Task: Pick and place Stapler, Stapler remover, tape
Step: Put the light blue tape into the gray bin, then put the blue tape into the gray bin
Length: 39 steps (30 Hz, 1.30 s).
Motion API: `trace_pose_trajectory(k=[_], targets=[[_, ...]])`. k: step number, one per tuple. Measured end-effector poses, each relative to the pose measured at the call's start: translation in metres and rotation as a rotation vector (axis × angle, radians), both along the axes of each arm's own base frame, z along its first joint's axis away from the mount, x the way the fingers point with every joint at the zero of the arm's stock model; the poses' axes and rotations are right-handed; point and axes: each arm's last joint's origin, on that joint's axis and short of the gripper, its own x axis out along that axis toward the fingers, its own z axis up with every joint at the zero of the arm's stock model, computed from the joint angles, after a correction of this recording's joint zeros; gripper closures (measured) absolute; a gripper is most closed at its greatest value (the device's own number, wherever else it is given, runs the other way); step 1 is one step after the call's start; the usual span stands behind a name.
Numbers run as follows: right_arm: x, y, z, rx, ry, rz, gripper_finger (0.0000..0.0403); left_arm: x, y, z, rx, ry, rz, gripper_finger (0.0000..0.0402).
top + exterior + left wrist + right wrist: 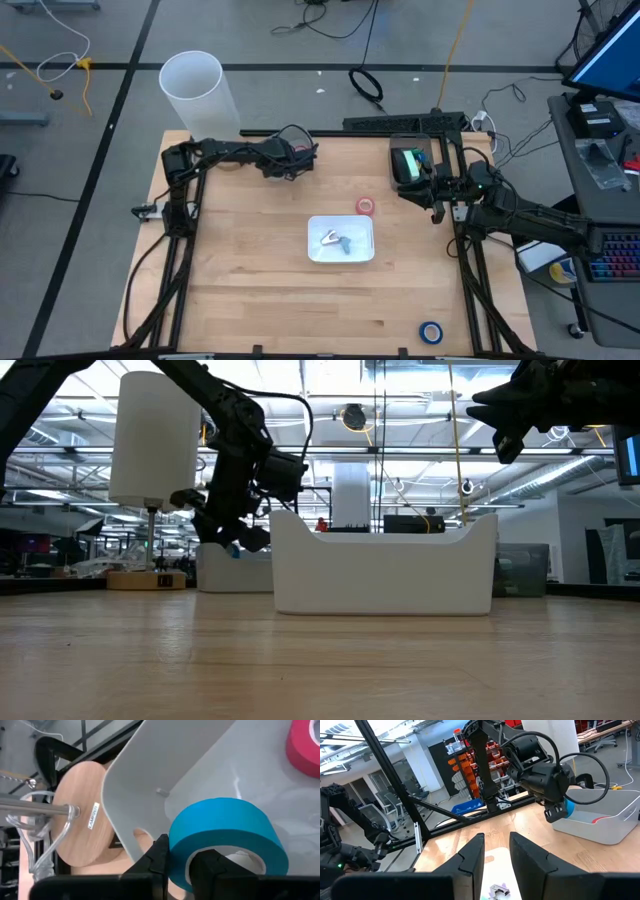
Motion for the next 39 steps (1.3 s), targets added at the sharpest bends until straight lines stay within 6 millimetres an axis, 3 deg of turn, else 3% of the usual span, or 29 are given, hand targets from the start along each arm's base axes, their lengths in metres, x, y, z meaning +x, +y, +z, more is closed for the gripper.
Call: trace_pose_trajectory(k=[26, 30, 39], targets=[[0.0000, 0.0000, 0.0000, 0.000, 0.000, 0.000, 0.0316, 0.0037, -0.0007, -0.0021, -0.111, -0.026, -0.072, 0.0336], [0.0000, 0.0001, 0.0000, 0.000, 0.000, 0.004, 0.0316, 0.0038, -0.0015, -0.0026, -0.141, -0.035, -0.072, 0.0309], [0.0000, 0.0001, 0.0001, 0.000, -0.001, 0.004, 0.0316, 0.0084, 0.0002, 0.0056, -0.162, -0.024, -0.132, 0.0208]])
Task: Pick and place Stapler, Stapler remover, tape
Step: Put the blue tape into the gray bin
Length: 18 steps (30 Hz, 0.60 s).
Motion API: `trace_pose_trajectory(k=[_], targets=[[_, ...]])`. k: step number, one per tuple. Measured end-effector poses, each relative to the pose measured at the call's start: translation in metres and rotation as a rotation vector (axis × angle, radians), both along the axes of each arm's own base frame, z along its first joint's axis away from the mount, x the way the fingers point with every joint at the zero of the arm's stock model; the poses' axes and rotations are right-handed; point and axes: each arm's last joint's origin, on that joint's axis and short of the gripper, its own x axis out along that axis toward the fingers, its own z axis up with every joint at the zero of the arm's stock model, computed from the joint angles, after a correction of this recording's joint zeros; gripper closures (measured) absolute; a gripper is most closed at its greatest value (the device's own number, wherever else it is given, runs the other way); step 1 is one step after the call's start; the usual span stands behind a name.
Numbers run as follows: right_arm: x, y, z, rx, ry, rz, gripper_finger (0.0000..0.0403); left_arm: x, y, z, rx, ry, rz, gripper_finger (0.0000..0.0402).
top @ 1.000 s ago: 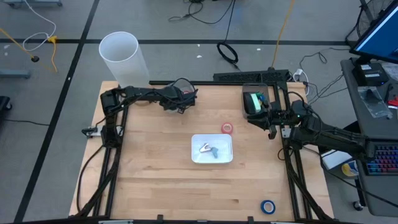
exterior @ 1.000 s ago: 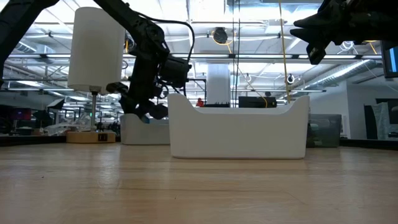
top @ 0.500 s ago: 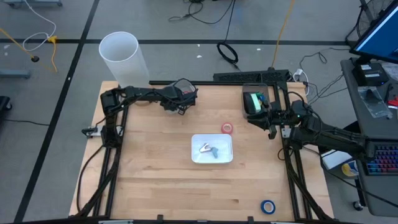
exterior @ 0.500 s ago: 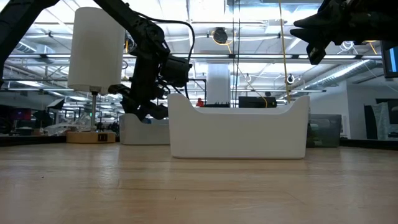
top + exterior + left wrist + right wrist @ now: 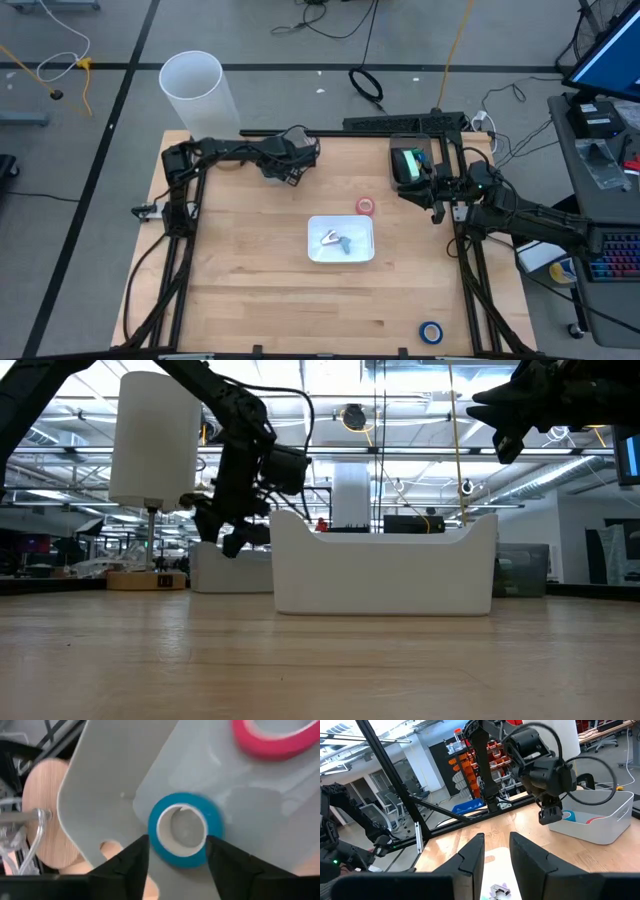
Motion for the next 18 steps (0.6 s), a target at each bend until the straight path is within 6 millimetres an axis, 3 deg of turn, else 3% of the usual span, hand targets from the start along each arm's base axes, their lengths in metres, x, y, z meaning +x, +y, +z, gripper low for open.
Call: trace_pose_trajectory(k=[5, 9, 14, 18], targets=[[0.000, 0.000, 0.000, 0.002, -0.001, 0.001, 0.0316, 0.012, 0.005, 0.024, 0.021, -0.052, -0.012, 0.0184], [0.000, 0.000, 0.000, 0.104, 0.001, 0.003, 0.0316, 0.026, 0.001, 0.051, 0.047, -0.115, -0.050, 0.0183], [0.000, 0.001, 0.000, 0.286, 0.014, 0.039, 0.0316, 0.046, -0.024, 0.075, 0.019, -0.194, -0.156, 0.0183], [0.000, 0.006, 0.001, 0.355, 0.034, 0.157, 0.0316, 0.058, -0.060, 0.080, 0.000, -0.227, -0.249, 0.0183]])
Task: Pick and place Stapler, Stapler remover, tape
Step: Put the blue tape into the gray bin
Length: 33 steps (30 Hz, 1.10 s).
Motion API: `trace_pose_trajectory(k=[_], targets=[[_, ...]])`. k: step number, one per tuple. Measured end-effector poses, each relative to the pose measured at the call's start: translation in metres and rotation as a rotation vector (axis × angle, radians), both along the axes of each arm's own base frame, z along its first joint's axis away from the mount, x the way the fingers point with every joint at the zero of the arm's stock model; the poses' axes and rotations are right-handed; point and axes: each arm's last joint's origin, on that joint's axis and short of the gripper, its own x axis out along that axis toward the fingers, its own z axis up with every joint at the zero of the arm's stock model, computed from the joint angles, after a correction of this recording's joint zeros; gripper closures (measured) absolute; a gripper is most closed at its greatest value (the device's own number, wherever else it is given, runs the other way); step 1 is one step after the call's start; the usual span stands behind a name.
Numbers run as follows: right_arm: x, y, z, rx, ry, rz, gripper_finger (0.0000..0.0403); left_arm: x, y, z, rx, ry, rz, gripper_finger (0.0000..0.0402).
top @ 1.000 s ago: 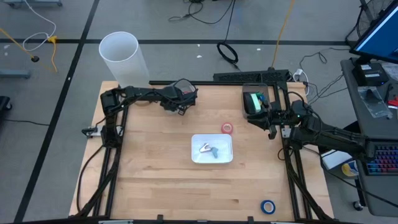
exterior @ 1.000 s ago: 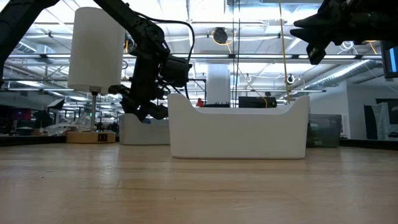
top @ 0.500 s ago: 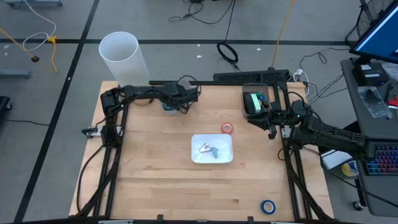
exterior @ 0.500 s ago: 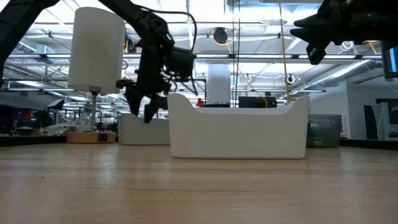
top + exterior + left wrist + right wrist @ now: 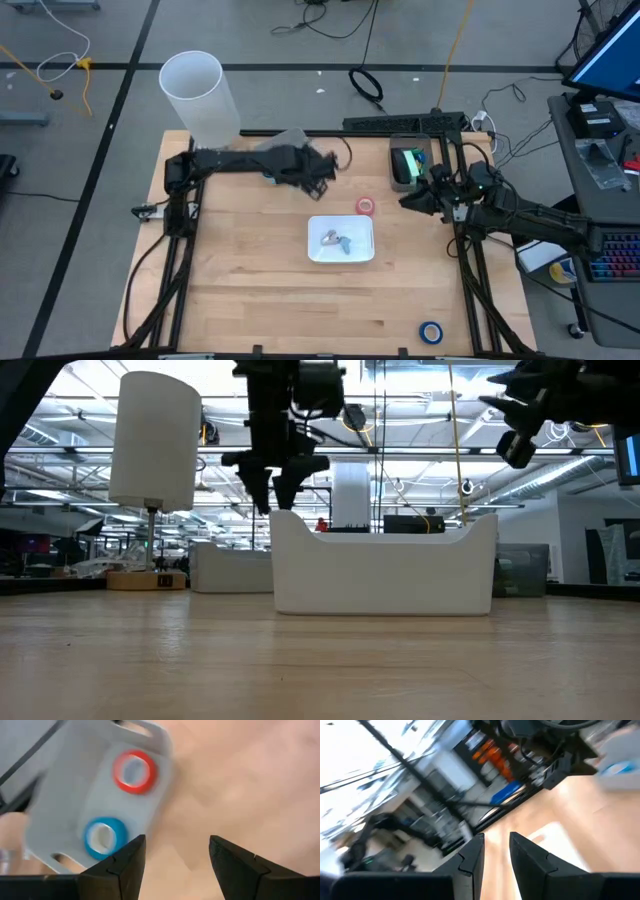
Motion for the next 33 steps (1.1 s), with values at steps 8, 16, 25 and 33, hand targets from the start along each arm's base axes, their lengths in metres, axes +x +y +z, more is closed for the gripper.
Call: trace_pose_trajectory(k=[8, 16, 25, 33], targets=[[-0.001, 0.016, 0.007, -0.002, -0.062, 0.210, 0.0316, 0.012, -0.090, 0.000, -0.039, -0.067, -0.144, 0.0183], [-0.001, 0.037, 0.022, -0.012, -0.209, 0.363, 0.0316, 0.018, -0.165, 0.003, -0.056, -0.254, -0.228, 0.0183], [0.000, 0.063, 0.023, -0.029, -0.257, 0.430, 0.0330, 0.021, -0.209, 0.010, -0.105, -0.451, -0.246, 0.0183], [0.014, 0.090, 0.049, -0.092, -0.251, 0.567, 0.0355, 0.016, -0.227, 0.024, -0.118, -0.556, -0.270, 0.0183]])
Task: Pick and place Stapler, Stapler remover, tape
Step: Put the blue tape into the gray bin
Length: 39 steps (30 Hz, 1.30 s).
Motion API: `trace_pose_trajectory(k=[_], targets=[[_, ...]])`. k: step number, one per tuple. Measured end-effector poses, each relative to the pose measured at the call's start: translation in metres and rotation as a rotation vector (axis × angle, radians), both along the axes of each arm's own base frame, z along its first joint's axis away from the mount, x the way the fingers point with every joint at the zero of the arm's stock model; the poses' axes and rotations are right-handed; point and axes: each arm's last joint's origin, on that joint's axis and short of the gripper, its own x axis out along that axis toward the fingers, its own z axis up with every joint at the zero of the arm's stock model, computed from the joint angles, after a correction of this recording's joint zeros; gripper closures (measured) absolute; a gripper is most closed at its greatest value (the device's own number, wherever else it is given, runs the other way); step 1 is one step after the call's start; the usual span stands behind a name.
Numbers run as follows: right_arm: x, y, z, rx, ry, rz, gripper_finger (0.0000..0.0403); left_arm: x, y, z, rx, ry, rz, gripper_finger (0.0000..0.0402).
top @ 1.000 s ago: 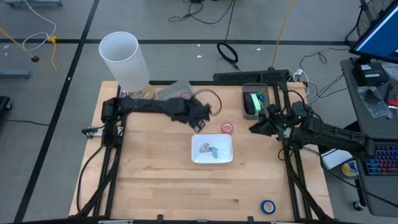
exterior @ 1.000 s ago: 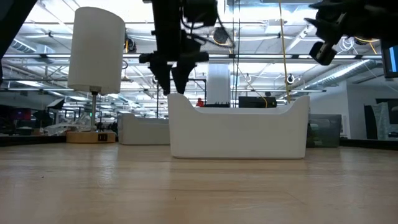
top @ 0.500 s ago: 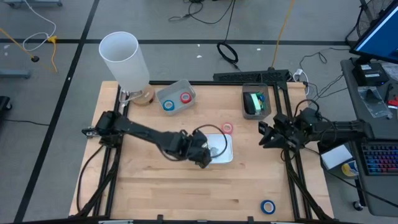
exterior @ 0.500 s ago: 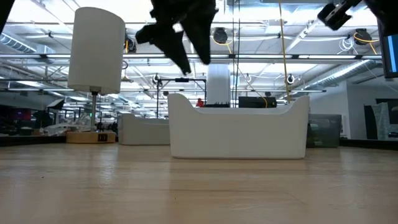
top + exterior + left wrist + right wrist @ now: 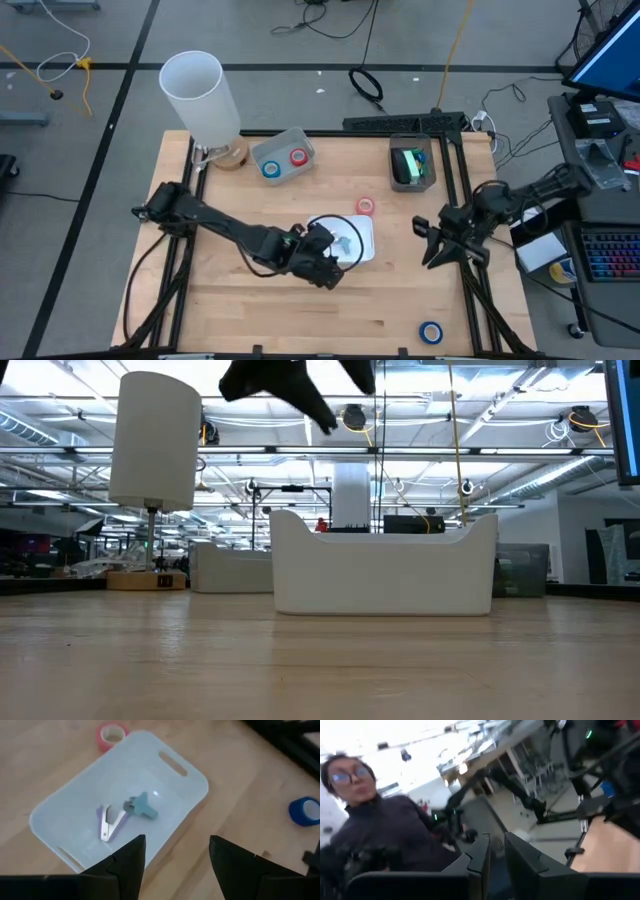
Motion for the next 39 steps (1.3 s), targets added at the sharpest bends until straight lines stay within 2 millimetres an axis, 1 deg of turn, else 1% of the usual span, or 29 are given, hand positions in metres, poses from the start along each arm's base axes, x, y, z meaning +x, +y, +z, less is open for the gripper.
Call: trace_pose_trajectory(k=[4, 7, 9, 12, 16, 22, 27, 29, 33, 39], targets=[[0.010, 0.012, 0.009, -0.101, 0.085, 0.033, 0.0356, -0.007, -0.005, 0.017, 0.031, -0.072, -0.020, 0.0183], [0.016, 0.018, 0.010, -0.193, 0.218, 0.038, 0.0356, -0.015, -0.006, 0.024, 0.046, -0.086, -0.029, 0.0183], [0.019, 0.022, 0.007, -0.247, 0.322, 0.038, 0.0356, -0.022, -0.007, 0.024, 0.053, -0.086, -0.031, 0.0183], [0.020, 0.029, 0.001, -0.310, 0.484, 0.059, 0.0356, -0.032, -0.006, 0.021, 0.039, -0.144, -0.023, 0.0183], [0.019, 0.041, -0.011, -0.354, 0.724, 0.112, 0.0356, -0.051, -0.005, 0.011, 0.006, -0.242, -0.034, 0.0183], [0.009, 0.066, -0.034, -0.420, 1.039, 0.183, 0.0356, -0.092, 0.000, -0.004, 0.021, -0.335, 0.004, 0.0183], [-0.002, 0.086, -0.052, -0.474, 1.257, 0.183, 0.0356, -0.119, 0.004, -0.008, 0.038, -0.388, 0.017, 0.0183], [-0.005, 0.092, -0.059, -0.502, 1.317, 0.142, 0.0356, -0.127, 0.007, -0.010, 0.041, -0.390, 0.016, 0.0183], [-0.005, 0.108, -0.072, -0.536, 1.373, 0.094, 0.0362, -0.137, 0.014, -0.016, 0.039, -0.385, 0.034, 0.0183], [0.001, 0.128, -0.092, -0.568, 1.393, 0.091, 0.0397, -0.141, 0.015, -0.025, 0.044, -0.360, 0.029, 0.0183]])
